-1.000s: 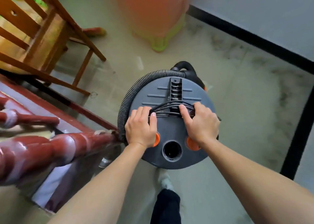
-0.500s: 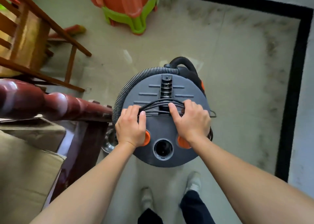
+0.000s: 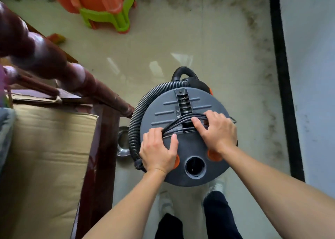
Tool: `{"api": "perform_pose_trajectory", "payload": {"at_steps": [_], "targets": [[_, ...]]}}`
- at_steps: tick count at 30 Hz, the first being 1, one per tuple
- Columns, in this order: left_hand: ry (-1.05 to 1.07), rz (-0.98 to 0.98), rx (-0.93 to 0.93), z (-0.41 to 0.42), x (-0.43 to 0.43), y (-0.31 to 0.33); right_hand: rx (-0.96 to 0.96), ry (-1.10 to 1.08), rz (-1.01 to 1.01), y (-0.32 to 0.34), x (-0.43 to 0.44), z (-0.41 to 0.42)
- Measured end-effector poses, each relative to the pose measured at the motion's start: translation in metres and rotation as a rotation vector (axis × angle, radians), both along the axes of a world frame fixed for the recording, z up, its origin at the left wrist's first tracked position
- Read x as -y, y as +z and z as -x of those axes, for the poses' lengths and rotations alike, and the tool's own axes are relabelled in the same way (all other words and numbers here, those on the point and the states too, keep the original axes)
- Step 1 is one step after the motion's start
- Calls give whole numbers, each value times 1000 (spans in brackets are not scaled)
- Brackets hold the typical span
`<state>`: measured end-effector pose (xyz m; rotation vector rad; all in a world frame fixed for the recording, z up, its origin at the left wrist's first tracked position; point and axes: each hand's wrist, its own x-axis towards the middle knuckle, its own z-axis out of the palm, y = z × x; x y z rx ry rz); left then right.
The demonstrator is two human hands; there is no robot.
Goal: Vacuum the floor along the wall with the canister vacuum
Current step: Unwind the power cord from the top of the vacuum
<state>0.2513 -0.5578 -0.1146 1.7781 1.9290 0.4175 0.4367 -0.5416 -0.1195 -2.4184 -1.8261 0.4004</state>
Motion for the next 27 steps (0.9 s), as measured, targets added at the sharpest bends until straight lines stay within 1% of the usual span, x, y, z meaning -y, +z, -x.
{"api": "perform_pose_trajectory", "payload": {"at_steps": [6, 10, 13, 15, 16, 18, 19, 21, 23, 24, 25, 26, 27], "targets": [[-93, -15, 31, 8, 55, -1, 28, -88, 24, 1, 74, 7], [-176, -34, 13, 13, 83, -4, 35, -166, -7, 0, 118, 11], [-217, -40, -1, 17, 98, -4, 0, -205, 21, -1, 140, 13], [-238, -3, -6, 21, 108, -2, -87, -198, 75, -1, 153, 11], [-245, 13, -7, 22, 114, 1, -160, -205, 94, -1, 160, 9], [-259, 21, -5, 25, 124, 10, -327, -296, 87, 1, 180, 1], [-266, 18, 1, 26, 129, 16, -373, -356, 80, 4, 195, -4], [-277, 23, 33, 30, 136, 31, -357, -448, 108, 9, 231, -17], [-258, 95, 130, 30, 144, 49, -314, -525, 182, 15, 269, -28], [-245, 154, 188, 28, 149, 60, -329, -572, 203, 20, 284, -31], [-246, 213, 238, 22, 156, 75, -378, -633, 205, 28, 296, -34], [-260, 277, 283, 16, 163, 89, -467, -715, 187, 36, 301, -34], [-285, 340, 323, 9, 170, 100, -613, -839, 162, 45, 300, -32]]}}
